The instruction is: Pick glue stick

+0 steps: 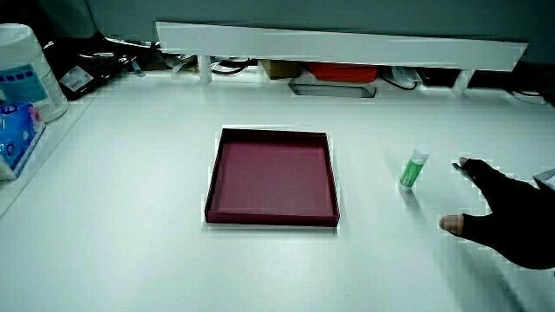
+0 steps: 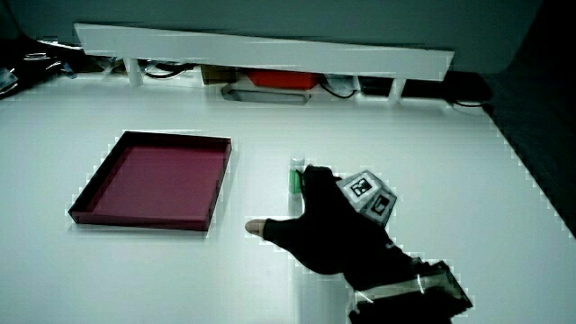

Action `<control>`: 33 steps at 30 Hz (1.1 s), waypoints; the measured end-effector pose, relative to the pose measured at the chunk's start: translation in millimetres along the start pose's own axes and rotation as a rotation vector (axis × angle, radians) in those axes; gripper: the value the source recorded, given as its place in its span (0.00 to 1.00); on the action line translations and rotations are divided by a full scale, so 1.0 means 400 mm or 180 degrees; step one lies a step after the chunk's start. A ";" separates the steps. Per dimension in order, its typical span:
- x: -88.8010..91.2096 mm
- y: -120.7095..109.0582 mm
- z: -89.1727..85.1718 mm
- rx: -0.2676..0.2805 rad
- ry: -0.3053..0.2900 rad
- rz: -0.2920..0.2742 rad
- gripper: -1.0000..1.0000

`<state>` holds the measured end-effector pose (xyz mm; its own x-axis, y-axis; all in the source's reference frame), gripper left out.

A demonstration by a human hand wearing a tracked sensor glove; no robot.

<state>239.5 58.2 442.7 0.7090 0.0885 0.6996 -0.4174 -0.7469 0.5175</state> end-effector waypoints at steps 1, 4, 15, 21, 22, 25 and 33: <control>0.003 0.003 0.004 -0.0026 0.0083 -0.0184 0.50; 0.023 0.025 0.012 0.0014 0.0172 -0.0231 0.50; 0.126 0.119 0.019 0.0220 0.0739 -0.0245 0.50; 0.166 0.173 0.008 0.0307 0.1214 -0.0056 0.50; 0.173 0.181 0.006 0.0315 0.1259 -0.0102 0.50; 0.188 0.206 -0.003 0.0306 0.1455 -0.0109 0.50; 0.222 0.263 -0.035 0.0287 0.1836 -0.0148 0.50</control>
<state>250.8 -3.3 566.0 0.2909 0.4481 0.8453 -0.3252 -0.7846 0.5279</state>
